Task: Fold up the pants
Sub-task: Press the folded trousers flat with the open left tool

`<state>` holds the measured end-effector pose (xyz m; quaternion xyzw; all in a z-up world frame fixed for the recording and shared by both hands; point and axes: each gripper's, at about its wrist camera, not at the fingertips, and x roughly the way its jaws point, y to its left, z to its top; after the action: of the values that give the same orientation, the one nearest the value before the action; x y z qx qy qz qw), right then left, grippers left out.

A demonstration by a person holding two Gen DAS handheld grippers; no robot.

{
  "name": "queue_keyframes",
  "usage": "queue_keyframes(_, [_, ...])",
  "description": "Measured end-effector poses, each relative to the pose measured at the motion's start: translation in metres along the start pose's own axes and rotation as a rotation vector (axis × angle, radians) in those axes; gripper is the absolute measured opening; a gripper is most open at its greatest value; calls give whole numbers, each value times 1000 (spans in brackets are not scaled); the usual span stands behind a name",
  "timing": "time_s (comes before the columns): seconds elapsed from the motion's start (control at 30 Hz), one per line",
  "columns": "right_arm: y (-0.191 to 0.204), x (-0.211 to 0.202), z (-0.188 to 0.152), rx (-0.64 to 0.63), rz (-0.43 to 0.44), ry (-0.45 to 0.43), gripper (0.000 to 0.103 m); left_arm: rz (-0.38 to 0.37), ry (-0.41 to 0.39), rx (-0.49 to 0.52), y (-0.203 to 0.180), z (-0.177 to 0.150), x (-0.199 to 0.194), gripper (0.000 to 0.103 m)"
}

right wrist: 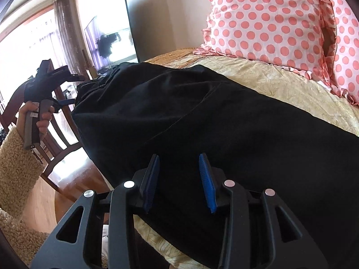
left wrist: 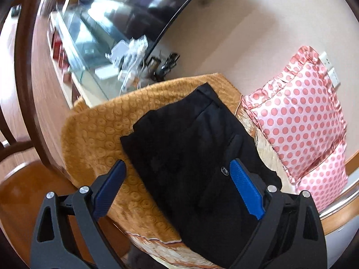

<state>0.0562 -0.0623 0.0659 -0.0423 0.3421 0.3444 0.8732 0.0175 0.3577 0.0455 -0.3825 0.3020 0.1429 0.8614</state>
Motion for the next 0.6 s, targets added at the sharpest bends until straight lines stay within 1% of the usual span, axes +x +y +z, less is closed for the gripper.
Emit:
queue_keyframes(0.07, [0,0,0,-1,-1,-1,39,1,6,2,0,1,1,93])
queue_keyframes(0.2, [0,1,0,-2,0,-4,40,-43,12,1,1,0,3,93])
queue_keyframes(0.37, [1,1,-1,-4,1,-10,40,-61,25,-7,-2,1,6,93])
queue_keyframes(0.47, [1,1,-1,-6,3,-12,40,-143,49,-51,2,-2,5,92])
queue_keyframes(0.5, [1,1,0,-6,3,-13,40,-183,65,-70,4,-5,5,92])
queue_keyframes(0.57, [1,1,0,-5,3,-14,40,-224,82,-94,5,-9,5,90])
queue_keyframes(0.6, [0,2,0,-5,3,-15,40,-259,103,-115,5,-11,6,90])
